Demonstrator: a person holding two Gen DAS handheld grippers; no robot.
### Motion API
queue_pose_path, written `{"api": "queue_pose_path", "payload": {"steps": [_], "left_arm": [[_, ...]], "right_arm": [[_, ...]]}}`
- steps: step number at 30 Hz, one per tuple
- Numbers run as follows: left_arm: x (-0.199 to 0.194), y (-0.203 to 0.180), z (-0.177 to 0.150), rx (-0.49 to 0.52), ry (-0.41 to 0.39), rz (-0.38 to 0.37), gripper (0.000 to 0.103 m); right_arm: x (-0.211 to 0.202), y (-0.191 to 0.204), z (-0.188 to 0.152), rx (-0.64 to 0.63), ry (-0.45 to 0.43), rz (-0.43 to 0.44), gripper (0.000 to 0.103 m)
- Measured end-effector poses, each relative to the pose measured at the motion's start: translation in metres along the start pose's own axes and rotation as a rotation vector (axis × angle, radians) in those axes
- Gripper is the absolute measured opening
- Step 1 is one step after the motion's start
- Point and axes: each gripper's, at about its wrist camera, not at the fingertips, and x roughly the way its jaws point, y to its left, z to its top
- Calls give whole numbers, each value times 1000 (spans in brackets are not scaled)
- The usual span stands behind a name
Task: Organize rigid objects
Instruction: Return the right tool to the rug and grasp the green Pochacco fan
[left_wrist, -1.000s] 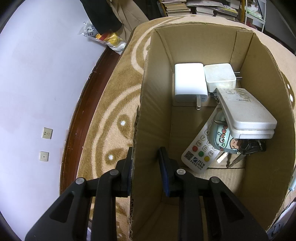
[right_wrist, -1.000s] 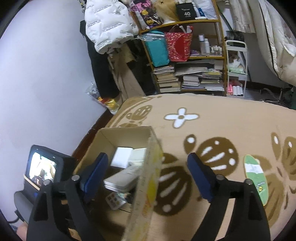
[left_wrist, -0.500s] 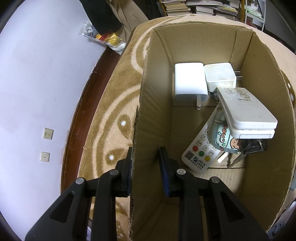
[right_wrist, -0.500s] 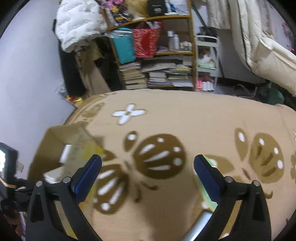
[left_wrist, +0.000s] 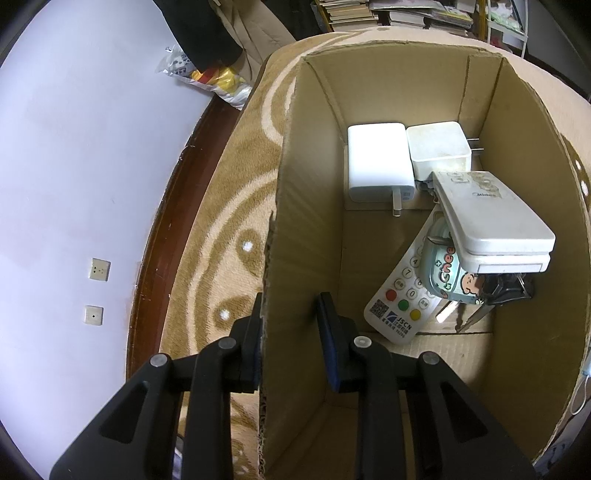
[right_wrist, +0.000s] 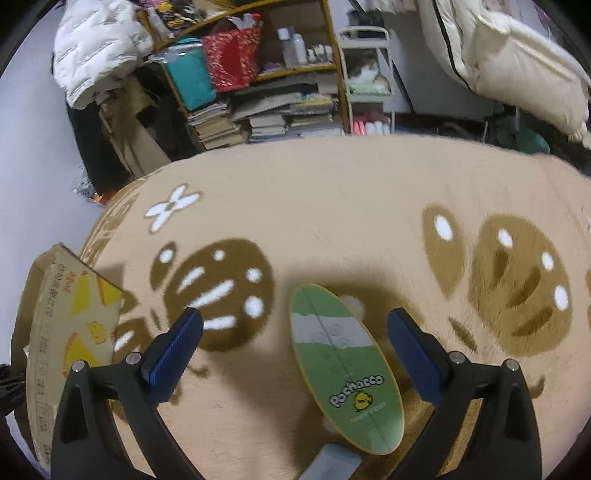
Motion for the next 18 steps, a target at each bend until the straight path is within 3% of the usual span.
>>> {"api": "queue_pose_path", "payload": {"steps": [7, 14, 18], "left_arm": [[0, 0, 1, 2, 1, 1, 26], [0, 0, 1, 2, 1, 2, 26], [0, -1, 1, 0, 1, 1, 26]], "right_arm": [[23, -13, -15, 17, 80, -14, 100], [31, -18, -22, 13, 107, -26, 96], [33, -18, -23, 11, 115, -45, 88]]}}
